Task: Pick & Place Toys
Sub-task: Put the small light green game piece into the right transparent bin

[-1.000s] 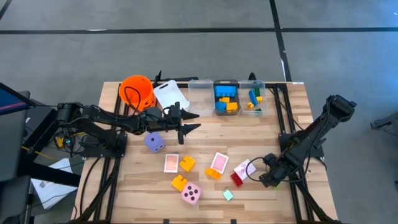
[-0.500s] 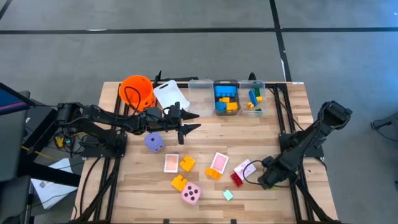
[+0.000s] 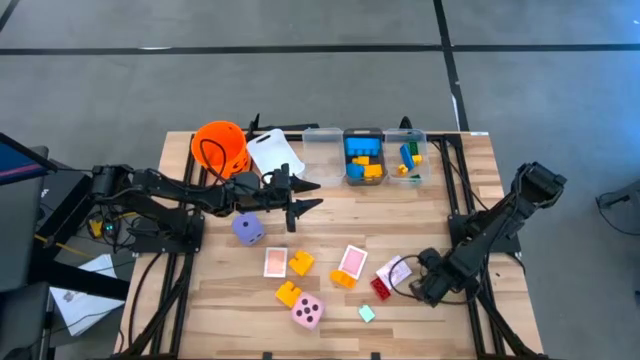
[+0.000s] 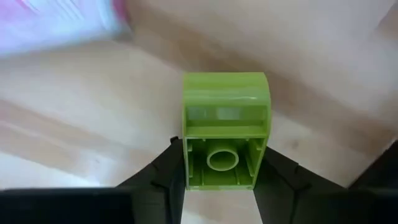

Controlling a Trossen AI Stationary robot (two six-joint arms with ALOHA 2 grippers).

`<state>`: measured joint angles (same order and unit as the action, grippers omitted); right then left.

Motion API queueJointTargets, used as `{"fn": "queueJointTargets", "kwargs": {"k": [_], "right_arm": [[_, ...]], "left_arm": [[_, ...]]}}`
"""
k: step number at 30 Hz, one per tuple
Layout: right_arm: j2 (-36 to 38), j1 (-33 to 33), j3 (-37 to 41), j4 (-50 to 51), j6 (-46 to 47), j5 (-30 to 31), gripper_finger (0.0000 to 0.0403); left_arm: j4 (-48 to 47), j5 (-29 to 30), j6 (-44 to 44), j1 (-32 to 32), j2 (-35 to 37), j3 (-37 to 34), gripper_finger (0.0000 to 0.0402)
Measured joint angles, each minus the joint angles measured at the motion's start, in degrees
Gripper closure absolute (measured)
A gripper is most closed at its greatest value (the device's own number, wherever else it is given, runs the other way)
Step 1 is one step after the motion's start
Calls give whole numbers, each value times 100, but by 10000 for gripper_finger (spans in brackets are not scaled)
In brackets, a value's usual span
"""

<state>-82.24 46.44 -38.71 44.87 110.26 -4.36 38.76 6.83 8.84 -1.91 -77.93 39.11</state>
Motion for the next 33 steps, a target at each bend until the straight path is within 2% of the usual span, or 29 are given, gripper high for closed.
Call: {"fn": "queueJointTargets", "kwargs": {"k": [4,8,10,14,17,21,24,28,33], "right_arm": [[0,7,-496,962,291,745,266],[2,0,-1015,2008,723,1798,266],[11,3,-1205,2444,1003,2618,266],[11,-71,-1270,3026,1599,4830,266],[11,-383,-1257,3619,1965,5805,266],[13,-1185,-1255,4312,2026,6192,266],[15,-1901,-1255,4333,1666,6459,266],[15,-2888,-1255,4031,589,6765,266],[15,-4152,-1255,3339,-1158,6758,266]], "left_arm": [[28,-4,0,0,0,0,204],[28,-15,1,-2,0,0,204],[26,-15,0,-3,0,0,204],[-57,-15,0,-2,0,0,204],[-287,-15,2,-2,0,0,204],[-760,-13,2,-2,0,0,204],[-1272,-13,14,-2,0,0,204],[-2016,-7,41,15,0,0,204],[-2851,6,220,150,0,0,204]]}}
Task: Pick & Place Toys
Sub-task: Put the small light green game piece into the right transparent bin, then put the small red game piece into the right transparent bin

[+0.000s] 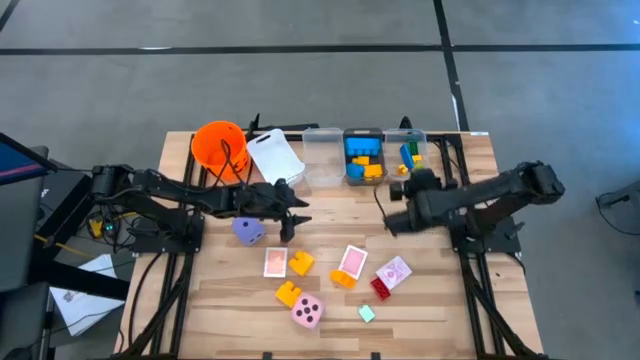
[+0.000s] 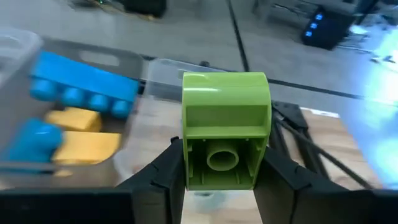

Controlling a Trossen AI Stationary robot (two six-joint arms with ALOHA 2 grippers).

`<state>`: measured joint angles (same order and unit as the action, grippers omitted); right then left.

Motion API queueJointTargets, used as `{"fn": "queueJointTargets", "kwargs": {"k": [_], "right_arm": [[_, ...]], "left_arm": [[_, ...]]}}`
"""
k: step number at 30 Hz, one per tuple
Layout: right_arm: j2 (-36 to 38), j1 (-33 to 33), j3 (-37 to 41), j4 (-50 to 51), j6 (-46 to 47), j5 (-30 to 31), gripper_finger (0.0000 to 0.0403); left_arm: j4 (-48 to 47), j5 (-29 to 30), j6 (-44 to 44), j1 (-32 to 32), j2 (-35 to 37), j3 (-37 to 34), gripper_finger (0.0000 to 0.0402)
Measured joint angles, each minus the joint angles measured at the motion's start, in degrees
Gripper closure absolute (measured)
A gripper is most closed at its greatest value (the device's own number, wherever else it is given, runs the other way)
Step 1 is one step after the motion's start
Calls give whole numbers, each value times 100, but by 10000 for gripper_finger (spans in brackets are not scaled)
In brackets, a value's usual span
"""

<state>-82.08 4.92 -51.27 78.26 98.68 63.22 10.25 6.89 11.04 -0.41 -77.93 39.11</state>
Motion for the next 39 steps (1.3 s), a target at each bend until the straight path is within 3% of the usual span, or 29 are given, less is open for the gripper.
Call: {"fn": "queueJointTargets", "kwargs": {"k": [5,10,14,17,19,27,35,39], "right_arm": [[0,-1109,0,-1518,-2348,-23,266],[0,-1986,0,-2693,-3920,73,257],[2,-2460,0,-3091,-4451,132,142],[2,-2657,0,-3103,-4516,-160,54],[2,-2698,0,-3074,-4524,-342,20],[2,-2308,0,-3059,-4712,-813,69],[3,-1064,0,-3095,-5461,-3400,81],[4,-211,0,-3097,-6200,-4320,81]], "left_arm": [[-379,-1,277,224,0,-3,204],[-332,48,446,497,0,-267,204],[-226,66,672,586,0,-511,204],[-209,73,846,584,0,-585,204],[-202,75,956,584,0,-618,204],[-135,75,1349,584,0,-638,204],[498,75,1343,731,0,-638,204],[880,75,1339,836,0,-638,204]]}}
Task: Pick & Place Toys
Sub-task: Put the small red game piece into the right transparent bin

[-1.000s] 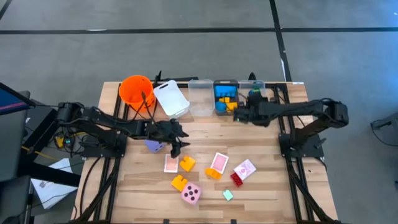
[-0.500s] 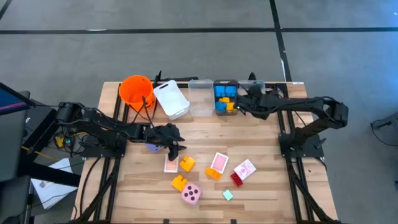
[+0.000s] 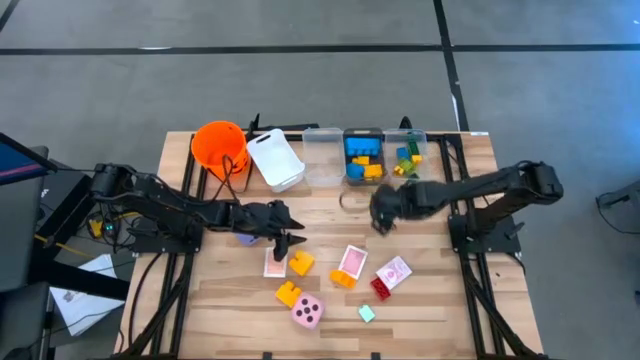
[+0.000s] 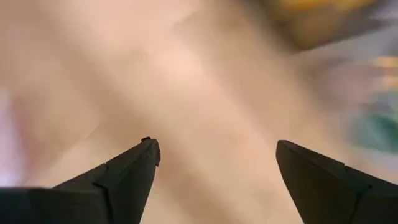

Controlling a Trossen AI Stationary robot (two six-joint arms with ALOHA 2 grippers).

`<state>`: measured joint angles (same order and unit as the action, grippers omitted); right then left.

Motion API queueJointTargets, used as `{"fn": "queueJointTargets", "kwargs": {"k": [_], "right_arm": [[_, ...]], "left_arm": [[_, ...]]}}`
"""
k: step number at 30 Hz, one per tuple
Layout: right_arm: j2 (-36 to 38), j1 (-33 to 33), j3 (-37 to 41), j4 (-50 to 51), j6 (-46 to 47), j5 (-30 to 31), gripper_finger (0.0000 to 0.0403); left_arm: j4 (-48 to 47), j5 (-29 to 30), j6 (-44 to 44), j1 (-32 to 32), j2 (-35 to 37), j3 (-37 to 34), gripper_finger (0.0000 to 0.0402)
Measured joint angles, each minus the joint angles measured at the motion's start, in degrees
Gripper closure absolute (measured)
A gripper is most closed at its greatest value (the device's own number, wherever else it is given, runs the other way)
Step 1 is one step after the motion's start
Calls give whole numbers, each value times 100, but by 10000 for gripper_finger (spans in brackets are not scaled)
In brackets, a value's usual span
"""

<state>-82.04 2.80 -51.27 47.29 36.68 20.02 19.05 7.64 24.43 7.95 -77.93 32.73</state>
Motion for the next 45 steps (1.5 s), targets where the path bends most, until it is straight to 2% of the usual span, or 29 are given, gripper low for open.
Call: {"fn": "queueJointTargets", "kwargs": {"k": [3,6,8,13,19,27,36,45], "right_arm": [[0,558,0,-76,-135,-1059,81],[0,1015,0,-433,698,-1953,81],[0,1313,0,-777,1295,-2170,81],[-8,1937,0,-1679,2065,-2039,81],[-140,2312,-13,-2526,3004,-1994,81],[-615,2649,6,-2286,3960,-1909,81],[-1318,2680,-38,-2043,4034,-2196,81],[-1148,2665,-11,-1528,4054,-2122,81]], "left_arm": [[228,-1,-3,78,0,0,204],[380,-2,-9,128,0,0,204],[458,-2,-14,137,0,0,204],[568,-2,-13,137,0,0,204],[936,-2,-16,133,0,0,204],[1738,-124,-596,133,0,2,204],[2095,-201,-658,63,-1,3,204],[2107,-197,-661,21,-1,2,204]]}}
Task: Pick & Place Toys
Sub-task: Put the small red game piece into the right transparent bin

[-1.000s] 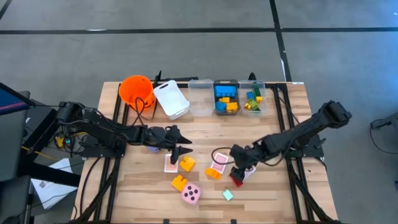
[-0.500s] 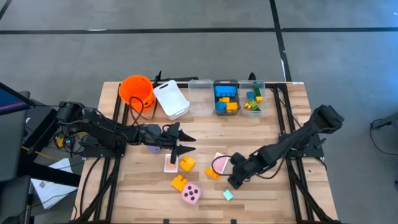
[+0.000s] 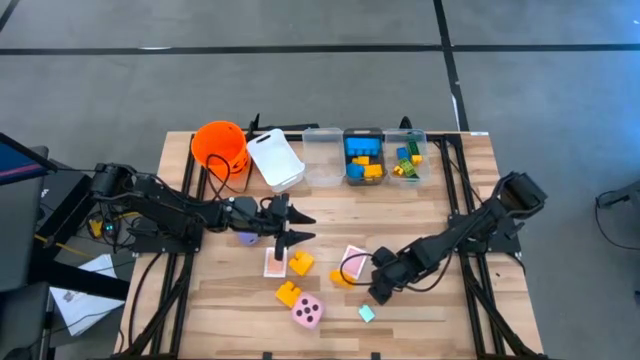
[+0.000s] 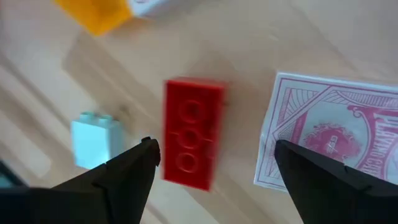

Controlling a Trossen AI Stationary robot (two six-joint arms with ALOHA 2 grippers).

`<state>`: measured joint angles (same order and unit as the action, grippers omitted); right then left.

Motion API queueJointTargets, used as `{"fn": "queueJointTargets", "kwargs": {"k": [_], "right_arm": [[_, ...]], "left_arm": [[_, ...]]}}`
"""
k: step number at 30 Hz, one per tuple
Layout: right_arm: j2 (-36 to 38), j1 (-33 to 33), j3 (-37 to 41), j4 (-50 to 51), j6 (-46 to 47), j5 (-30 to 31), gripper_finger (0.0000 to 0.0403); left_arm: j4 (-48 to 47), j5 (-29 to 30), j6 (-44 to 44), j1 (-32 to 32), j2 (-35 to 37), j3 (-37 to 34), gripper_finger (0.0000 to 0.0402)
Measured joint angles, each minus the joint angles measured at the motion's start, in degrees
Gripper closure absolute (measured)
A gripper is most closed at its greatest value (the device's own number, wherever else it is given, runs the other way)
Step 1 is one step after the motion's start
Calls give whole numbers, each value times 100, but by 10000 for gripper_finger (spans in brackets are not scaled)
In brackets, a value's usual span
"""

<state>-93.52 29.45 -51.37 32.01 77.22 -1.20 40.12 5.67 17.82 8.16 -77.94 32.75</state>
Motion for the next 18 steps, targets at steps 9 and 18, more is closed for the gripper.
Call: {"fn": "queueJointTargets", "kwargs": {"k": [9,18], "right_arm": [[-6,7,11,-340,144,-40,81],[-24,7,-413,-230,-225,107,81]], "left_arm": [[-17,0,0,0,0,0,204],[-25,0,0,0,1,0,204]]}}
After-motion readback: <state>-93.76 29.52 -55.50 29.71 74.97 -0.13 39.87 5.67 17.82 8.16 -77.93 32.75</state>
